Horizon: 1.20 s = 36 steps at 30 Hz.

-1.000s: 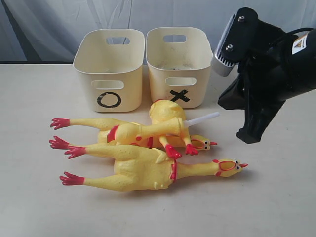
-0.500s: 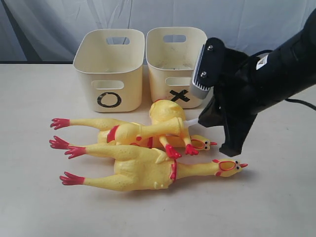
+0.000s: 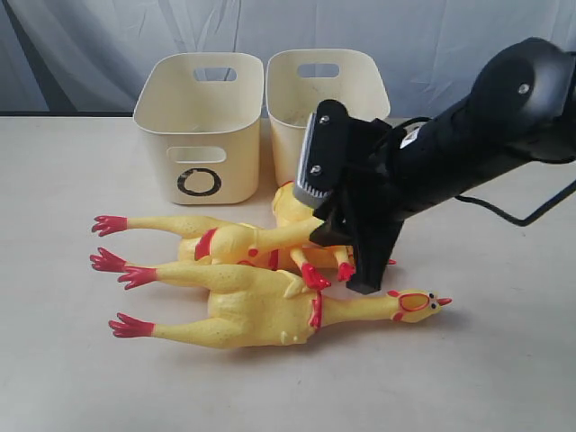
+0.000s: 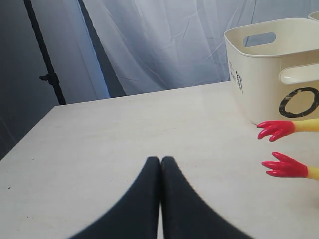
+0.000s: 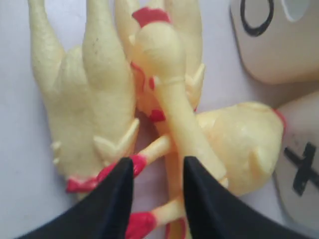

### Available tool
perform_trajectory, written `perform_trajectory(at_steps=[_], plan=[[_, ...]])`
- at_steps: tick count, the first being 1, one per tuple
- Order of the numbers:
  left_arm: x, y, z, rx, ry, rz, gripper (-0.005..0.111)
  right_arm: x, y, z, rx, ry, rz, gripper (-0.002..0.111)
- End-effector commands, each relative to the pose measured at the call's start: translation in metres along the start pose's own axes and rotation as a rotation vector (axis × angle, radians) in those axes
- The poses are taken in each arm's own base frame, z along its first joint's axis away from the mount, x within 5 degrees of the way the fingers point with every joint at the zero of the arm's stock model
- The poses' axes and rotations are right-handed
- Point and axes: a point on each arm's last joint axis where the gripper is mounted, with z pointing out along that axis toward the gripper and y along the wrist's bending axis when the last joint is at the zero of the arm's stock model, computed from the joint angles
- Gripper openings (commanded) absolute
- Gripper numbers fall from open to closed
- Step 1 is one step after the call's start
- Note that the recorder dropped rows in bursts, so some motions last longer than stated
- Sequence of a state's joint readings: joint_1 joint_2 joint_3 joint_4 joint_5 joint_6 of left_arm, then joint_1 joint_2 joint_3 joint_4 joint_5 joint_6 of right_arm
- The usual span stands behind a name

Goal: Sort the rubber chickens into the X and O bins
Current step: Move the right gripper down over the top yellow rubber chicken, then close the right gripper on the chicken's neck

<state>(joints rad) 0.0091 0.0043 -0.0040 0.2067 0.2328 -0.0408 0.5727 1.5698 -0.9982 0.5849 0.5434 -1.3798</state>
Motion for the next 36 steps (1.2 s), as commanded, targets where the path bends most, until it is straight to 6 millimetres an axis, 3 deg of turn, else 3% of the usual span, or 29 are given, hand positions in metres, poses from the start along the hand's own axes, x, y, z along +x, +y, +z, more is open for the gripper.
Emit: perform_trajectory(at_steps=[1,8,13,19,36], plan=[[0.001,0.000,0.000,0.003,-0.002,-0.005,0.000,-0.018,-0.004,0.014,0.166,-0.056,-0.049,0.053],[0.001,0.000,0.000,0.003,-0.002,-0.005,0.000,-0.016,0.003,0.054,0.175,-0.019,-0.078,0.057],[0.001,0.000,0.000,0.003,-0.002,-0.005,0.000,-0.011,0.001,0.070,0.163,0.012,-0.108,0.057],[0.001,0.000,0.000,0.003,-0.002,-0.005,0.000,-0.020,-0.005,0.076,0.100,0.032,-0.192,0.057],[0.001,0.000,0.000,0.003,-0.002,-0.005,0.000,-0.012,-0.002,0.084,0.059,0.097,-0.303,0.055]])
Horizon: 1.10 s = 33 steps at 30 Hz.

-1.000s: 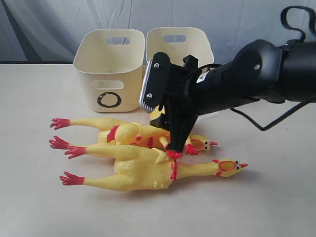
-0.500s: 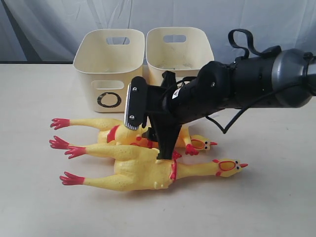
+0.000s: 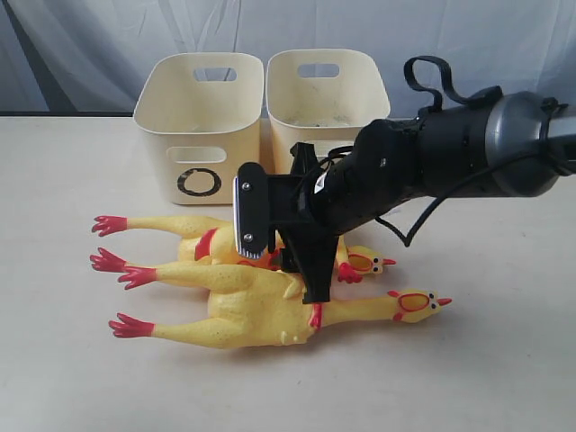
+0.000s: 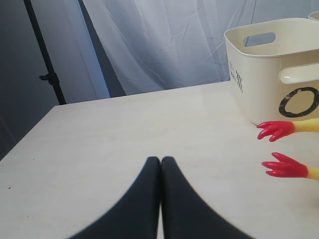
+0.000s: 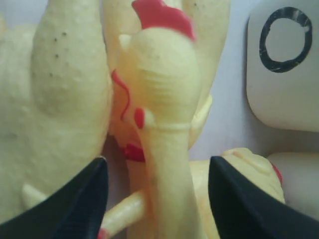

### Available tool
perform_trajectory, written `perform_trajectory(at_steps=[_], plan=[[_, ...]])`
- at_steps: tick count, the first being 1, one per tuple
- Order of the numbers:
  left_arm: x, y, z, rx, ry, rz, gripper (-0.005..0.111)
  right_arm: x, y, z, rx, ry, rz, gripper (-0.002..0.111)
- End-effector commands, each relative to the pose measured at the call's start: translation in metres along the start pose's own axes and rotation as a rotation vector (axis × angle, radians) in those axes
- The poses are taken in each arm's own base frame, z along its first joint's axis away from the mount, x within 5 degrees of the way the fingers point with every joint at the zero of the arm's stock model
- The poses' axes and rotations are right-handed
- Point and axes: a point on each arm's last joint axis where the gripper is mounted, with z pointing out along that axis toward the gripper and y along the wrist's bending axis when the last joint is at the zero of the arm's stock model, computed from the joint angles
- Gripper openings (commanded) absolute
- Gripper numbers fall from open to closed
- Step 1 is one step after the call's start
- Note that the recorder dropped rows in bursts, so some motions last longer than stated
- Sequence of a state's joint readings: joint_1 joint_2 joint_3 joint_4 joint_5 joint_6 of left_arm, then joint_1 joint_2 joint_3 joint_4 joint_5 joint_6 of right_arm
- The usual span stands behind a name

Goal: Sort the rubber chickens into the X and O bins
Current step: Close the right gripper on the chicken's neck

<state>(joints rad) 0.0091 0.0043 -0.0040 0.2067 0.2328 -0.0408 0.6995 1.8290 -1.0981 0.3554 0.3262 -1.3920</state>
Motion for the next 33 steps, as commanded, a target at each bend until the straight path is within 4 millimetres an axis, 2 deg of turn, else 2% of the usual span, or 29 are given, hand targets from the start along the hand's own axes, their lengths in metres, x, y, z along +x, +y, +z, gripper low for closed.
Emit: perform_trajectory(at_steps=[1,19,26,29,33], plan=[[0.001,0.000,0.000,0.003,-0.002,-0.005,0.000,0.000,-0.002,0.003,0.019,0.003,-0.014,0.054],[0.001,0.000,0.000,0.003,-0.002,-0.005,0.000,0.006,0.001,0.021,0.021,0.020,-0.009,0.051],[0.001,0.000,0.000,0.003,-0.002,-0.005,0.000,0.007,0.001,0.022,0.019,0.021,-0.008,0.051],[0.001,0.000,0.000,0.003,-0.002,-0.005,0.000,0.007,0.001,0.022,0.019,0.021,-0.008,0.046],[0.001,0.000,0.000,0.003,-0.002,-0.005,0.000,0.007,0.001,0.022,0.019,0.021,-0.008,0.028]])
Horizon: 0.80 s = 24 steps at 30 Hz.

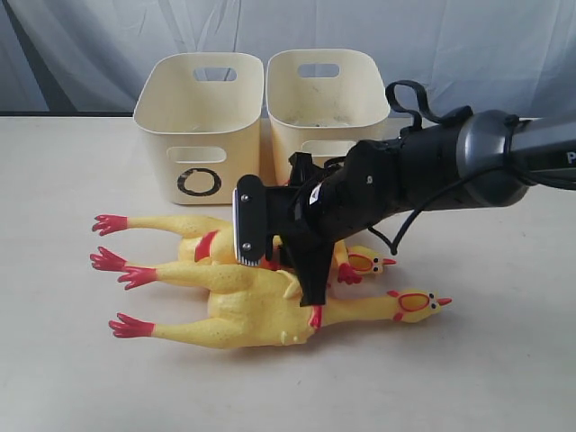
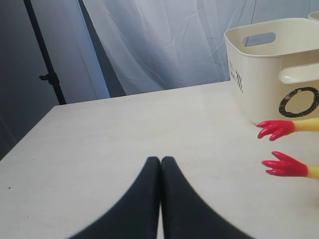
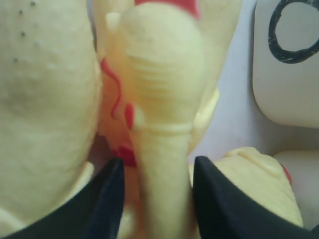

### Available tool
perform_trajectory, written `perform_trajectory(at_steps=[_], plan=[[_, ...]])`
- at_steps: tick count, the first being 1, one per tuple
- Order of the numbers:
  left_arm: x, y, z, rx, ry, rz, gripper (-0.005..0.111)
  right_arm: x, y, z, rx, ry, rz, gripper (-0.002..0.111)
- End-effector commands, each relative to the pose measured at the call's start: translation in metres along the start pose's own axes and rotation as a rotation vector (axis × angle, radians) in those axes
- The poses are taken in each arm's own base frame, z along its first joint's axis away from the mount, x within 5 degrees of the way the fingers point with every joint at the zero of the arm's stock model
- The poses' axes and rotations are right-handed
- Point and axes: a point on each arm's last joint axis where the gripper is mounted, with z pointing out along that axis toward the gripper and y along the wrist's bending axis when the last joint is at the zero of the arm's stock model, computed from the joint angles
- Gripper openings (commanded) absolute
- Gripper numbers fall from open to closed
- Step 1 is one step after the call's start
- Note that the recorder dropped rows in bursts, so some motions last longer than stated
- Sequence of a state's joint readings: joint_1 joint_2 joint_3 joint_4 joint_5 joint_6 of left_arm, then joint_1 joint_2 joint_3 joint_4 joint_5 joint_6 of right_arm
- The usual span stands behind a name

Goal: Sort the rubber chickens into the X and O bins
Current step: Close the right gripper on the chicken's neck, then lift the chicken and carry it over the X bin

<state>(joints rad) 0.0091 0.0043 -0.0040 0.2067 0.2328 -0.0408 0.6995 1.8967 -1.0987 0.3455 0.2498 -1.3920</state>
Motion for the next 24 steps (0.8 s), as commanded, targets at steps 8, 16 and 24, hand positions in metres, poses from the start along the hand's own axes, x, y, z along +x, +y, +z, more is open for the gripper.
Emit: perform_trajectory(at_steps=[8,16,24], plan=[[0.001,0.000,0.000,0.003,-0.002,-0.005,0.000,-0.001,-0.001,0.000,0.002,-0.001,-0.005,-0.001],[0.001,0.000,0.000,0.003,-0.002,-0.005,0.000,-0.008,-0.010,-0.020,0.057,-0.032,-0.001,-0.001],[0.001,0.000,0.000,0.003,-0.002,-0.005,0.000,-0.019,-0.023,-0.058,0.142,-0.094,0.109,-0.001]])
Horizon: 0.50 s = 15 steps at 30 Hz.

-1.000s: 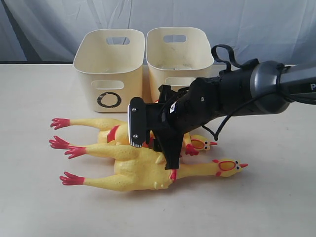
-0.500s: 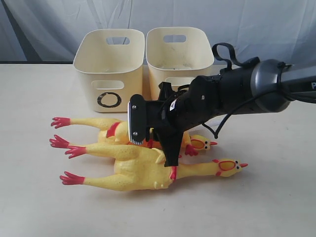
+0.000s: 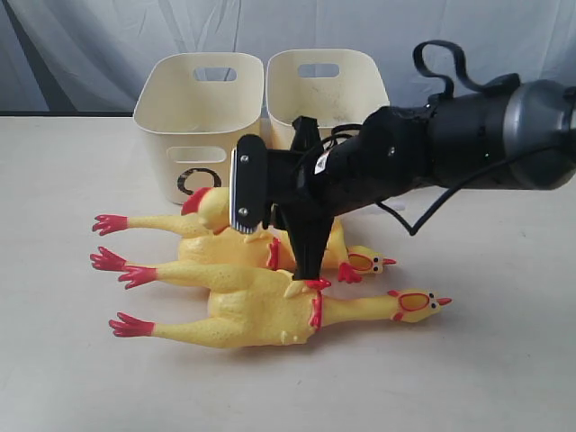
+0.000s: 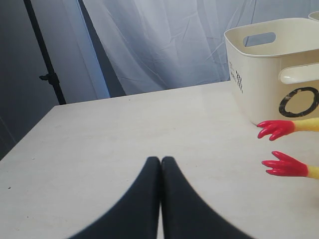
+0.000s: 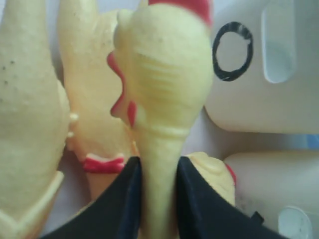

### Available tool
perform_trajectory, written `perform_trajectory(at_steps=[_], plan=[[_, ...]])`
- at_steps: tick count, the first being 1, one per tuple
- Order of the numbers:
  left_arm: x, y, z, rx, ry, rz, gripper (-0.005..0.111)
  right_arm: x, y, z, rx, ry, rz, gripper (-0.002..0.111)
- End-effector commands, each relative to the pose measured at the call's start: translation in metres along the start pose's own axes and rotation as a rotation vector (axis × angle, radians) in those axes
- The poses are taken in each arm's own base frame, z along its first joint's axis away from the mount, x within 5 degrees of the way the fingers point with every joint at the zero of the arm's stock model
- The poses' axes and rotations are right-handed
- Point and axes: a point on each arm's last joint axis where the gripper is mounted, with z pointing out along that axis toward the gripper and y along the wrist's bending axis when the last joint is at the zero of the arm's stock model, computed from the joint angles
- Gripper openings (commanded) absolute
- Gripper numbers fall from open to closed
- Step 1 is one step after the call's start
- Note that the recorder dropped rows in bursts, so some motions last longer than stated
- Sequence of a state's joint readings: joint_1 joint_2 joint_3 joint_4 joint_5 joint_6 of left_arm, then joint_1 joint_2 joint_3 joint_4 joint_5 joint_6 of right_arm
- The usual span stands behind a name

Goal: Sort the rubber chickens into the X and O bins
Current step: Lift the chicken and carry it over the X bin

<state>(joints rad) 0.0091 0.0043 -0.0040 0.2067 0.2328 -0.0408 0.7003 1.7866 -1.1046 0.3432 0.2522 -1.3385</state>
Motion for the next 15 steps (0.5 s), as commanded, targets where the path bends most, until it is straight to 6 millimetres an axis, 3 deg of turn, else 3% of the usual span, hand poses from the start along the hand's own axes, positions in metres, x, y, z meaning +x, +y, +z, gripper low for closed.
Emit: perform_trajectory(at_steps=[1,8,15], plan=[[0.001,0.000,0.000,0.003,-0.002,-0.005,0.000,-0.009,-0.010,-0.024,0.059,-0.042,0.086,-0.001],[0.001,0.000,0.000,0.003,-0.002,-0.005,0.000,-0.020,-0.036,-0.049,0.298,-0.172,0.316,-0.001],[0.001,0.000,0.000,0.003,-0.002,-0.005,0.000,-0.016,-0.066,-0.057,0.652,-0.315,0.580,-0.001]])
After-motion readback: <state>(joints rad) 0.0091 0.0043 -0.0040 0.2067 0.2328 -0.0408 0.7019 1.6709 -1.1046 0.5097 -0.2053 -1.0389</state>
